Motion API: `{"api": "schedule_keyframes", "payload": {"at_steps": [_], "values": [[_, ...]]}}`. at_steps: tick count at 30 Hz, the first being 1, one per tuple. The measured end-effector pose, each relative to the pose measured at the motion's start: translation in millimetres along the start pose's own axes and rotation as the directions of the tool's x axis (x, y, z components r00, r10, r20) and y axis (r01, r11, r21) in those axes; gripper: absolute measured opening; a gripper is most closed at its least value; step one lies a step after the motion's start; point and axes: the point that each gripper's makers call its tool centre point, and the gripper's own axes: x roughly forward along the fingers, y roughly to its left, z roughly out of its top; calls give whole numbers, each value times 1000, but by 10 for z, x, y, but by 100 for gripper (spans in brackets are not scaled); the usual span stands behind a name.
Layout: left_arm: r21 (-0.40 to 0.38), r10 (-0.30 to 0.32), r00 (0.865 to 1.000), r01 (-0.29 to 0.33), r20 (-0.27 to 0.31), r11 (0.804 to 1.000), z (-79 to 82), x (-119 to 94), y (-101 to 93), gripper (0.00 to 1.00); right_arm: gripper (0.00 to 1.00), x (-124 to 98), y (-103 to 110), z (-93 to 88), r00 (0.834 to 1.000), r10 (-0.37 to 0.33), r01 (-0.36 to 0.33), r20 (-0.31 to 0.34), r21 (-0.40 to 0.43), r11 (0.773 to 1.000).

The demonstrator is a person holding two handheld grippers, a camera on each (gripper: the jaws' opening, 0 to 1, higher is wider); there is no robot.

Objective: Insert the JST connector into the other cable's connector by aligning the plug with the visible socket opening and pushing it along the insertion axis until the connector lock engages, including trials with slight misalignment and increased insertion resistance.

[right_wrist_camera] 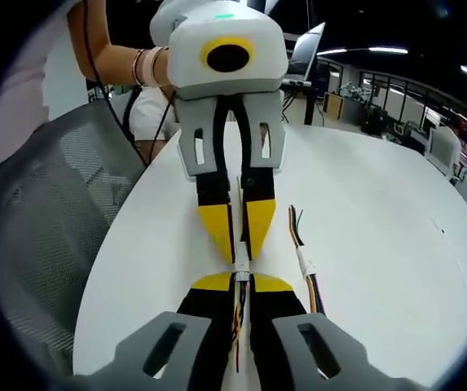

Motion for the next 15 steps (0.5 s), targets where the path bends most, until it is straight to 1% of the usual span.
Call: {"api": "schedule_keyframes", "payload": {"at_steps": [7, 15], "values": [[14, 7, 1000, -7, 5, 1000, 20, -13, 9, 0, 2, -12, -22, -3, 1000, -6, 6, -1, -14, 1000], [23, 17, 1000, -17, 6, 1000, 15, -25, 28, 0, 1, 25, -32, -2, 1000, -10, 10, -8, -33, 999]]}}
